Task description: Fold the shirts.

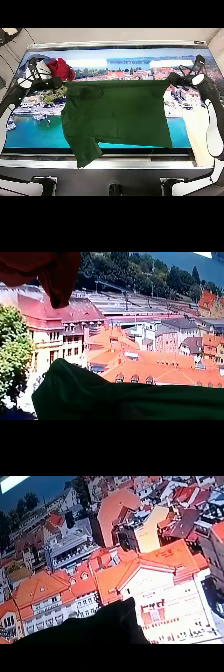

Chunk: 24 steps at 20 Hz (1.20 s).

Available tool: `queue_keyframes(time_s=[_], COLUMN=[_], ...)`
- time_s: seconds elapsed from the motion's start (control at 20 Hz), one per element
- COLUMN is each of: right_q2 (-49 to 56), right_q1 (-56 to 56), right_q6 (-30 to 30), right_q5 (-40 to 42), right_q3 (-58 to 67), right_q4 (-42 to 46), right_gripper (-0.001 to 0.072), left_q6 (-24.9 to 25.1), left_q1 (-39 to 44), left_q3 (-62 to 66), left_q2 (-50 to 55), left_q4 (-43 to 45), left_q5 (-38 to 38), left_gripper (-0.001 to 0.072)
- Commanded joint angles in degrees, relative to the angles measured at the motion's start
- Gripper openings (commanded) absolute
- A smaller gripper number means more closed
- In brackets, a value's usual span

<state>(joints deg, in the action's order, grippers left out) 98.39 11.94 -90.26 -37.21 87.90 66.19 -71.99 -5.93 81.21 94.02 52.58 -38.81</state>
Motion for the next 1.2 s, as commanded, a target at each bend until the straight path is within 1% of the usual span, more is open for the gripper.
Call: queue_keyframes(time_s=[0.0, 0.15, 0.2, 0.25, 0.4, 0.55, 0.7, 0.75, 0.8, 0.85, 0.9, 1.0, 1.05, 1.1, 1.15], right_q2=[-1.8, -3.2, -2.7, -2.1, -1.7, -1.7, -1.7, -1.8, -1.9, -2.4, -3.1, -5.7, -7.1, -8.1, -8.7], right_q1=[1.2, 1.0, 1.0, 1.0, 1.0, 1.0, 1.0, 1.0, 1.0, 1.1, 1.1, 1.5, 2.8, 4.8, 6.7], right_q6=[0.1, 1.0, 1.0, 1.4, 1.3, 1.1, 0.1, -0.7, -0.8, -0.7, -0.1, -0.1, -0.2, -0.6, -0.6], right_q5=[-15.1, -34.9, -40.0, -42.7, -43.5, -44.2, -43.9, -43.9, -43.9, -44.7, -46.4, -49.6, -52.1, -54.6, -56.9], right_q3=[0.0, -0.1, -0.4, -1.0, -3.8, -5.7, -7.0, -7.0, -7.0, -6.6, -6.2, -5.6, -5.6, -5.6, -5.8], right_q4=[1.4, 8.3, 9.2, 9.6, 9.6, 9.6, 9.3, 9.3, 9.3, 9.4, 10.9, 16.2, 17.3, 16.3, 14.9], right_gripper=[0.0043, 0.0043, 0.0043, 0.0043, 0.0043, 0.0043, 0.0044, 0.0085, 0.0278, 0.0520, 0.0577, 0.0565, 0.0555, 0.0552, 0.0552], left_q6=[0.0, 0.0, 0.0, 0.0, 0.0, -0.7, -2.7, -3.0, -3.0, -3.0, -3.0, -3.0, -3.0, -3.0, -2.4], left_q1=[-1.3, -3.8, -4.1, -4.1, -4.2, -4.2, -4.1, -4.1, -4.2, -4.6, -5.2, -7.2, -8.3, -8.9, -9.4], left_q3=[0.6, 0.0, -1.1, -2.7, -6.7, -7.2, -7.2, -7.2, -7.0, -6.4, -5.6, -4.4, -5.1, -6.9, -10.5], left_q2=[-0.6, -0.7, -0.5, -0.5, -0.4, -0.3, 0.5, 0.6, 0.5, 0.5, 0.5, 0.0, -0.7, -2.0, -4.2], left_q4=[3.5, 5.6, 6.4, 7.6, 9.7, 10.0, 10.0, 9.8, 9.9, 10.1, 10.1, 10.1, 10.0, 10.1, 10.0], left_q5=[-11.5, -31.4, -35.3, -37.3, -38.4, -38.2, -38.3, -38.4, -38.5, -40.0, -42.0, -47.5, -50.6, -52.3, -52.0], left_gripper=[0.0035, 0.0035, 0.0035, 0.0035, 0.0035, 0.0035, 0.0037, 0.0096, 0.0304, 0.0472, 0.0475, 0.0474, 0.0473, 0.0473, 0.0473])
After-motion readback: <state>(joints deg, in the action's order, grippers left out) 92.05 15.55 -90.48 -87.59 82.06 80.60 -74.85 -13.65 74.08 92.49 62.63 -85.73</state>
